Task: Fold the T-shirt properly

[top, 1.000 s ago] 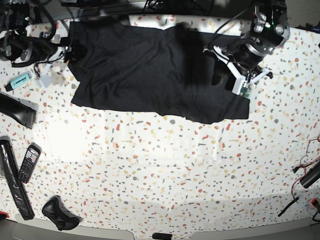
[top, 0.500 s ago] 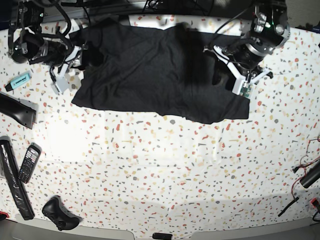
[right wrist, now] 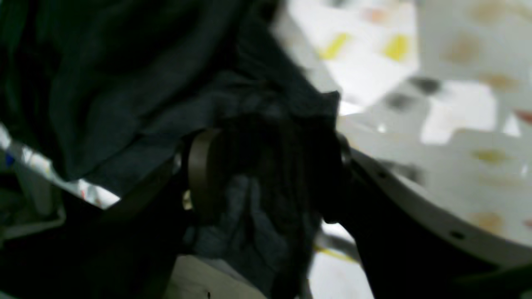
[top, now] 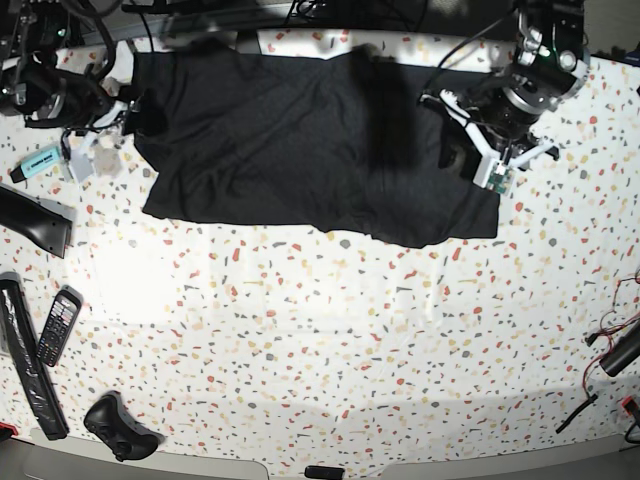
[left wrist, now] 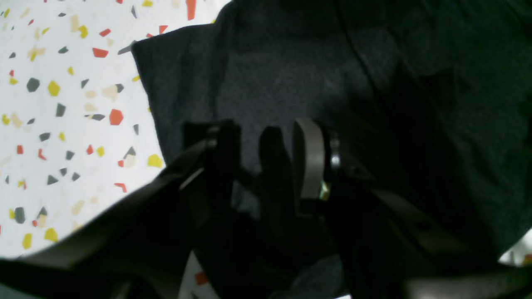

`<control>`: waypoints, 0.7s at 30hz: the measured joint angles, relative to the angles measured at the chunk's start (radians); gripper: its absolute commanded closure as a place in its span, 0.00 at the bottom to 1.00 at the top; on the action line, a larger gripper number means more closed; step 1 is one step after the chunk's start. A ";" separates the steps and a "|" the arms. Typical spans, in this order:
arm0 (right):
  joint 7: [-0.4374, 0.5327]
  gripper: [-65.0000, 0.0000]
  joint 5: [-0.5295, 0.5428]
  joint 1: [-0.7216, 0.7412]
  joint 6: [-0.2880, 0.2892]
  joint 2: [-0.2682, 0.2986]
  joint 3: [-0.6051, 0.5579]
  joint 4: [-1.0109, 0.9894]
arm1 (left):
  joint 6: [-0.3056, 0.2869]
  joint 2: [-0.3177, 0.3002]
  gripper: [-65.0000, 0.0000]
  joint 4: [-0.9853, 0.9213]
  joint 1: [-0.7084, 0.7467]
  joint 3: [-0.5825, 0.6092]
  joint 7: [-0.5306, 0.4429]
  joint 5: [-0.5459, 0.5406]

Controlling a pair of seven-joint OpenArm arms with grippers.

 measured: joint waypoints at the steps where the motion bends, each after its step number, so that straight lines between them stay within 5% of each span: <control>1: 0.000 0.50 0.000 0.000 0.000 0.006 0.000 -0.001 | 0.000 0.000 0.66 0.000 0.000 0.000 0.000 0.000; 14: 0.000 0.50 -0.075 0.087 0.001 0.005 -0.001 -0.061 | 0.000 0.000 0.66 0.000 0.000 0.000 0.000 0.000; 21: 0.000 0.50 -0.031 0.086 0.001 -0.016 0.000 -0.061 | 0.000 0.000 0.66 0.000 0.000 0.000 0.000 0.000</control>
